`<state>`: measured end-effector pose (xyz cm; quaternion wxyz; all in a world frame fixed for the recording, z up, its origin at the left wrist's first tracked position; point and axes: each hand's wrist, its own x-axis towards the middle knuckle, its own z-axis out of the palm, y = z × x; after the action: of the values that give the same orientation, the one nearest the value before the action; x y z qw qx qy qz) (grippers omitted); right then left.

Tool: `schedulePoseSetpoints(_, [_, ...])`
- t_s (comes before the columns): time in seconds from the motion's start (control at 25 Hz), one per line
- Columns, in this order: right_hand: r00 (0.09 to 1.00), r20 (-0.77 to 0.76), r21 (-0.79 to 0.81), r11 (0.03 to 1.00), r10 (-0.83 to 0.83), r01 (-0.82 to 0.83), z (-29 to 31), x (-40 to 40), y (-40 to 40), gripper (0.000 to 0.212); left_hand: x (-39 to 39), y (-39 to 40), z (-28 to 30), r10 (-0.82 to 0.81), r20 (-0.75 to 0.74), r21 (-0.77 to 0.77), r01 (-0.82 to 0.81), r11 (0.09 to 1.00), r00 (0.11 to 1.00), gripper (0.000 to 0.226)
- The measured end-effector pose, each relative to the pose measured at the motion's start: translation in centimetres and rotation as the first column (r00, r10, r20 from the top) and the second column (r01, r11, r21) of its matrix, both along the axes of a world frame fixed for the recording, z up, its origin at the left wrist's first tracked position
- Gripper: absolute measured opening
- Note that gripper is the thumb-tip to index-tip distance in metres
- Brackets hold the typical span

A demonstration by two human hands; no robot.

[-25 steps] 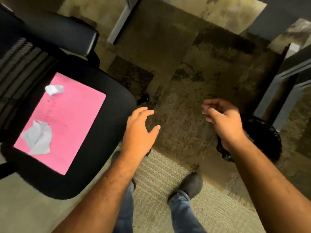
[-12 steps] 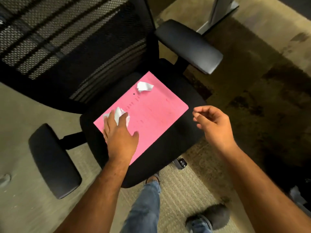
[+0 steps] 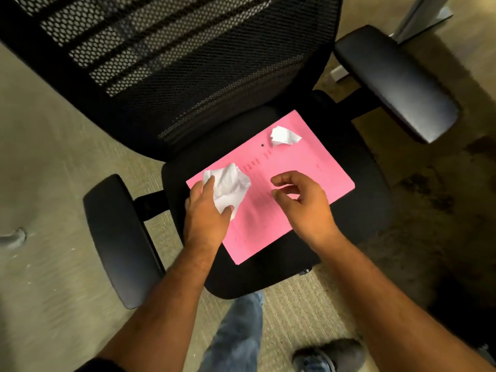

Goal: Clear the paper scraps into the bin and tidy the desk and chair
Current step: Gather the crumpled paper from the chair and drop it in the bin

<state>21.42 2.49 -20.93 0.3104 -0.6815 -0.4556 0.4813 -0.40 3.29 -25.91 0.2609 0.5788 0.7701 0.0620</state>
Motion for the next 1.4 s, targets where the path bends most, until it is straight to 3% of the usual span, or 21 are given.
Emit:
schedulePoseSetpoints(0.2, [0.997, 0.059, 0.017, 0.998, 0.059, -0.060, -1.2, -3.3, 1.4, 0.019, -0.2, 2.3, -0.6, -0.077, -0.087, 0.009, 0.078, 0.997, 0.993, 0.063])
schedulePoseSetpoints(0.4, [0.982, 0.159, 0.010, 0.995, 0.099, -0.102, -2.7, -5.1, 2.2, 0.027, -0.2, 4.0, -0.6, -0.173, -0.186, -0.034, 0.170, 0.985, 0.967, 0.071])
schedulePoseSetpoints(0.6, [0.924, 0.299, -0.084, 0.971, 0.237, -0.222, -4.4, -7.2, 2.5, 0.065, -0.4, 4.9, -0.6, -0.143, -0.210, -0.007, 0.145, 0.989, 0.967, 0.049])
schedulePoseSetpoints(0.84, [0.747, 0.570, -0.136, 0.936, 0.342, -0.325, -6.5, -8.8, 2.6, 0.098, -0.4, 4.7, -0.6, -0.013, -0.044, -0.011, 0.013, 1.000, 0.999, 0.030])
schedulePoseSetpoints(1.0, [0.718, 0.598, -0.150, 0.930, 0.357, -0.337, -7.0, -9.1, 3.5, 0.090, -0.4, 4.6, -0.6, 0.095, 0.103, -0.057, -0.090, 0.994, 0.990, 0.029])
schedulePoseSetpoints(1.08, [0.764, 0.553, -0.129, 0.940, 0.332, -0.315, -6.9, -8.8, 3.6, 0.087, -0.5, 4.4, -0.5, 0.106, 0.152, -0.060, -0.098, 0.993, 0.983, 0.015])
schedulePoseSetpoints(1.24, [0.877, 0.428, -0.032, 0.973, 0.220, -0.229, -6.3, -8.0, 4.3, 0.082, -0.7, 3.7, -0.2, 0.014, 0.141, -0.028, -0.010, 1.000, 0.990, 0.031])
schedulePoseSetpoints(1.32, [0.826, 0.494, -0.034, 0.955, 0.271, -0.293, -6.3, -7.7, 5.1, 0.077, -0.7, 3.4, -0.2, -0.016, 0.103, -0.027, 0.019, 0.999, 0.995, 0.035])
schedulePoseSetpoints(1.4, [0.711, 0.586, -0.093, 0.904, 0.389, -0.418, -6.4, -7.6, 6.1, 0.074, -0.7, 3.2, -0.4, -0.039, 0.079, -0.045, 0.043, 0.998, 0.996, 0.034])
